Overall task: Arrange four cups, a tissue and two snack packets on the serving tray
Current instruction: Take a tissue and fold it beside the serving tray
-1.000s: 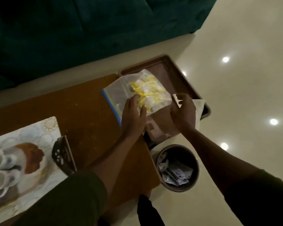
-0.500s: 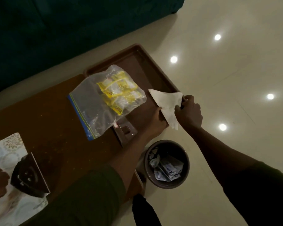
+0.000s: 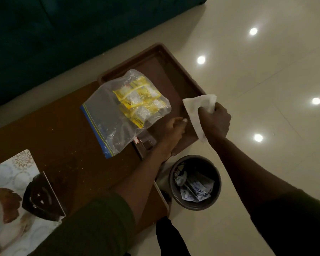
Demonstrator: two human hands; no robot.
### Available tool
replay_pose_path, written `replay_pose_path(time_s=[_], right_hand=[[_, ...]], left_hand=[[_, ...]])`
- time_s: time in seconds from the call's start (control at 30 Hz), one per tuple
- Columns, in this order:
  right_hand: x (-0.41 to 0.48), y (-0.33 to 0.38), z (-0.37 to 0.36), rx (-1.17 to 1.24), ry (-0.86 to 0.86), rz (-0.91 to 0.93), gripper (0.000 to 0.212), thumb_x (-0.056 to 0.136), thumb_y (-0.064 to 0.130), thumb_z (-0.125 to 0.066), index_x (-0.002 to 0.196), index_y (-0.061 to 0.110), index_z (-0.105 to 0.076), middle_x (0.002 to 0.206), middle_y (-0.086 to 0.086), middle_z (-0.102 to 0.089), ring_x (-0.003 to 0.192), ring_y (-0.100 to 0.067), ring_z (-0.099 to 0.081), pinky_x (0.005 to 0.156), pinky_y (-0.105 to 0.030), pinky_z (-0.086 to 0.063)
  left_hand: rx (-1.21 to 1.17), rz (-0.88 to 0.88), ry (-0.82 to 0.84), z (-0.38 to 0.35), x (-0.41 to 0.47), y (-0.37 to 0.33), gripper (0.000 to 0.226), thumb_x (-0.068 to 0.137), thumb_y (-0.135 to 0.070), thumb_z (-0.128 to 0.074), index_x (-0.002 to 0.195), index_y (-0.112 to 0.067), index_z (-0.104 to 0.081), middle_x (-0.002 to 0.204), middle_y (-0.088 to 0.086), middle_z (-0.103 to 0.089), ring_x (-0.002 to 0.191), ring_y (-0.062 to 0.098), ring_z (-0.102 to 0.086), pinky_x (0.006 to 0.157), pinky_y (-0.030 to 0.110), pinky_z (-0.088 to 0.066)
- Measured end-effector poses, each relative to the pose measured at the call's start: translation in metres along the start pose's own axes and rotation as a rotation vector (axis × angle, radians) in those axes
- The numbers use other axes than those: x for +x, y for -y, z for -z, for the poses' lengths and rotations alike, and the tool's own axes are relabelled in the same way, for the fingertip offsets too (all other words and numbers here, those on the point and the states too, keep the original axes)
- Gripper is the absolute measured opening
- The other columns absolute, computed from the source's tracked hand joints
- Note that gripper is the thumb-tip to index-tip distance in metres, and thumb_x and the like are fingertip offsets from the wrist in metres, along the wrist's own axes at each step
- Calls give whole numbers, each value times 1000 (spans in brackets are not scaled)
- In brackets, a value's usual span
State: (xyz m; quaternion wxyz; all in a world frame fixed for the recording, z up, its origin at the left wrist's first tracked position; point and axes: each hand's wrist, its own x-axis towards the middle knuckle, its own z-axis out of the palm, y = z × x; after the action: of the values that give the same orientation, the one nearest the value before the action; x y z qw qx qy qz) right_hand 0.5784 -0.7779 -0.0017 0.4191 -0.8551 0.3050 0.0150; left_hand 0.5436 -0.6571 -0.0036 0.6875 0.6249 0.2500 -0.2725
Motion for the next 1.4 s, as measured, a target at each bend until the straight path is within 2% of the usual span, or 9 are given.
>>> replay_pose_path(time_s=[0.07,0.2,0.4,0.57,0.67,0.83,1.07,1.2,1.4], right_hand=[[-15,10,0,247,9,-36,6,69,31,-55,74,31,-59,76,14,-62,74,-9,-63,64,-28,-51],[-44,29,-7,606,113,-133,22,65,17,-53,82,18,-65,76,20,-68,76,-5,-64,62,-24,-49],[-97,44,-43,395,344,42,43,82,30,-64,123,18,-59,116,0,-68,106,-19,-65,90,-40,-55],[-131,55,-60,305,379,142,42,81,29,-68,121,18,-60,110,2,-69,101,-15,-67,90,-42,-56],[-165,61,-80,296,493,196,35,80,29,-71,113,24,-62,99,13,-69,92,-2,-67,85,-35,-58],[-226,71,-117,290,602,269,47,82,32,-73,123,13,-59,116,-1,-69,106,-10,-66,91,-33,-55],[-311,66,-156,207,593,408,27,77,21,-72,101,21,-61,75,25,-60,72,21,-59,52,-1,-43],[-353,55,-175,121,614,496,38,81,24,-71,117,19,-60,85,25,-57,67,9,-61,52,-3,-46],[-387,48,-203,-34,662,545,39,85,29,-67,121,19,-56,102,10,-66,86,-6,-65,63,-9,-52]], left_hand=[[-161,12,23,0,-5,-8,25,100,-36,-49,110,-18,-63,108,8,-66,101,18,-63,89,32,-53],[-550,43,31,18,-10,-21,55,94,-58,-45,113,-13,-70,102,11,-74,90,23,-72,82,38,-58],[-646,141,-35,57,-22,-25,74,87,-72,-41,130,-15,-59,116,16,-69,100,29,-69,72,39,-58],[-789,44,-90,110,-47,-22,59,95,-57,-45,130,-11,-59,110,13,-72,99,27,-69,79,39,-60],[-848,-11,-223,155,-58,-24,50,96,-37,-57,135,-7,-54,129,18,-63,114,33,-62,92,48,-54],[-811,-143,-304,222,-86,-15,15,98,-18,-55,110,-14,-63,95,3,-72,86,17,-68,60,28,-59],[-449,-109,-307,332,-129,23,33,92,3,-55,119,-16,-59,108,3,-61,100,20,-57,81,31,-52],[2,-38,-307,381,-151,40,51,83,15,-49,119,-19,-62,110,2,-55,96,20,-57,57,23,-54],[580,-181,-371,407,-156,56,34,82,8,-54,91,-20,-69,109,3,-65,105,20,-57,78,29,-48]])
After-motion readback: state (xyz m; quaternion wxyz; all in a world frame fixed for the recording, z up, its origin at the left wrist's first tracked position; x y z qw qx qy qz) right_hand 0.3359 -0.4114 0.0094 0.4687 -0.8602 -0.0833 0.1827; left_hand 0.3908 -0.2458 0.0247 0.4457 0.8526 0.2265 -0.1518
